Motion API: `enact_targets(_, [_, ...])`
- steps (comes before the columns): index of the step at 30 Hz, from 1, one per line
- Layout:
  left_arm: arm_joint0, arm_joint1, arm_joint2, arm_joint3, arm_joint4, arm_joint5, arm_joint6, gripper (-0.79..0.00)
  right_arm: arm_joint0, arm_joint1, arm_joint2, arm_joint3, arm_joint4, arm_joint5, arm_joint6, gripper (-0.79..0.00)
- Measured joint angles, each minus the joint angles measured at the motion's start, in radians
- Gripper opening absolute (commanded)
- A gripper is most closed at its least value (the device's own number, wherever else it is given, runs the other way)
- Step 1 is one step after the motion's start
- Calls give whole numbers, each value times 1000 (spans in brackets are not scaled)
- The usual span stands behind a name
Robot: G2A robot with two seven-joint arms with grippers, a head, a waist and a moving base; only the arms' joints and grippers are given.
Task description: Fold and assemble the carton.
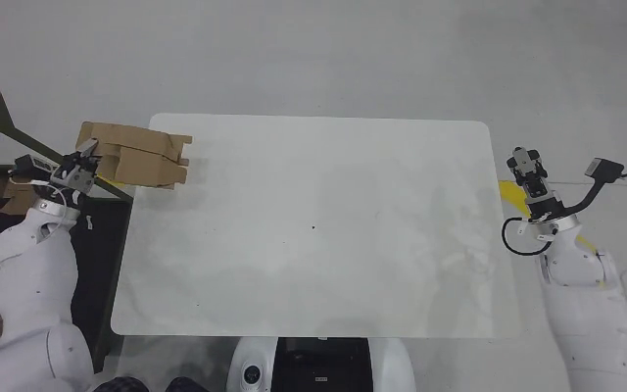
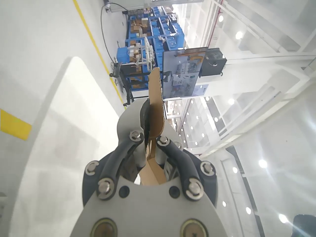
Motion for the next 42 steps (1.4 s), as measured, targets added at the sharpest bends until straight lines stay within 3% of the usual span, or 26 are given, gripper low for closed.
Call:
enact_targets(11, [-10,-50,165,-258,-22,65,33,-785,0,0,0,0,0,0,0,0])
enact_targets(24, [-31,-113,438,-492,-15,138,68,-785,0,0,0,0,0,0,0,0])
enact_targets(33, [-50,-148,597,-544,16,161,88,-785,0,0,0,0,0,0,0,0])
enact_targets(42, [-36,-156,655,-585,62,168,57,-785,0,0,0,0,0,0,0,0])
